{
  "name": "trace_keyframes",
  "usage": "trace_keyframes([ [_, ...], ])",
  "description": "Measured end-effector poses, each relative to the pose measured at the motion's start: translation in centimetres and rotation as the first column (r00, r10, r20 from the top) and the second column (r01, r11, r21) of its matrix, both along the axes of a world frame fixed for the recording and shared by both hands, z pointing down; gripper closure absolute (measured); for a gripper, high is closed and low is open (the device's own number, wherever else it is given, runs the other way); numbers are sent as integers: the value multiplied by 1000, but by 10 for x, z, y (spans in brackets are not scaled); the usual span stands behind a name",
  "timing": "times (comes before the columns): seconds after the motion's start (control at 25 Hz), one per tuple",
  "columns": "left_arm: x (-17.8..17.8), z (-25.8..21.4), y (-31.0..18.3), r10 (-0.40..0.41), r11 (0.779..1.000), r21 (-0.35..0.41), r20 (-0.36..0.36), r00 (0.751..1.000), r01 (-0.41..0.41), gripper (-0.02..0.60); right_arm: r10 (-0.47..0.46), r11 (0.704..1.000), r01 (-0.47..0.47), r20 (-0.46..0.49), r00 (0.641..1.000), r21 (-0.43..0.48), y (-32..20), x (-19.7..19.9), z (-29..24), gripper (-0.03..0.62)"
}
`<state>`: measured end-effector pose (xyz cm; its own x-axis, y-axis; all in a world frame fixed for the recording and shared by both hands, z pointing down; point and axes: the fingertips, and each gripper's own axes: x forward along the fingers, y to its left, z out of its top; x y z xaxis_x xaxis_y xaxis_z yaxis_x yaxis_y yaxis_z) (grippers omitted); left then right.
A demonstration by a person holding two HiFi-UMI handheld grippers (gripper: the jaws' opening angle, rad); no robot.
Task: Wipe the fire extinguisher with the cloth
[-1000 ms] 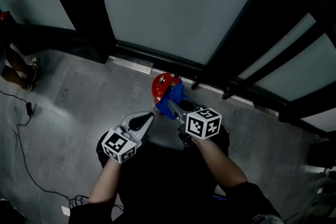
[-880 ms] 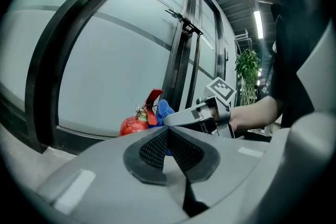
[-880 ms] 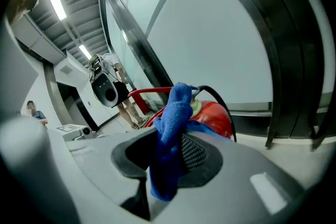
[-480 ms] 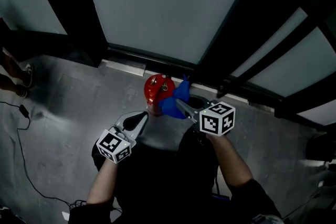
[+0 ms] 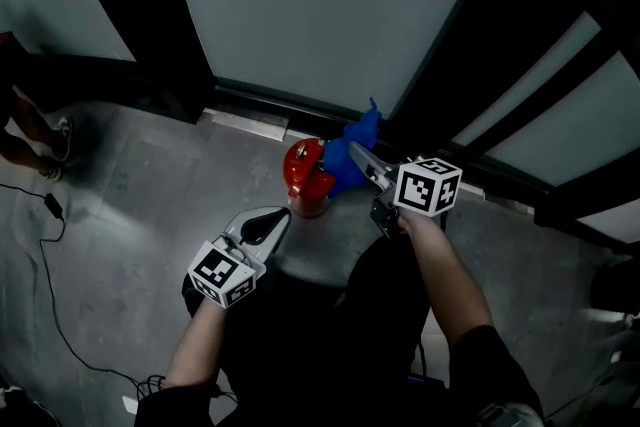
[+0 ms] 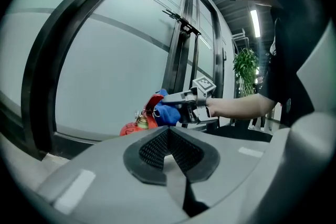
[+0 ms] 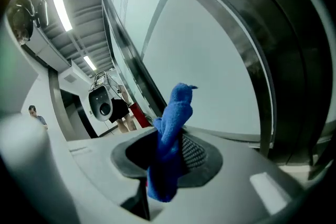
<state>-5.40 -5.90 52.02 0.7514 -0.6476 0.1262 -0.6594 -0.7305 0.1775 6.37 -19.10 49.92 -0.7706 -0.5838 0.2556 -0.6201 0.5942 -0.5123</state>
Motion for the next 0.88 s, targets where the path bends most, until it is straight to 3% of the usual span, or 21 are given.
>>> trace_keyframes([
  [0.2,9,12,2,40,999,-10,43,998,-40,574,-25,997,20,-62,998,-76,-6,-17,49,490],
  [0.56,30,47,-7,123,992,-17,121,985,-122,574,35,983,-14,114,993,-181,-28,-3,91,490],
  [0.76,38,57,-8,181,984,-15,109,978,-180,574,95,961,-12,291,952,-276,-29,3,114,490],
  [0.88,46,67,-5,238,971,-21,126,963,-237,574,118,952,-12,328,937,-307,-27,5,132,490],
])
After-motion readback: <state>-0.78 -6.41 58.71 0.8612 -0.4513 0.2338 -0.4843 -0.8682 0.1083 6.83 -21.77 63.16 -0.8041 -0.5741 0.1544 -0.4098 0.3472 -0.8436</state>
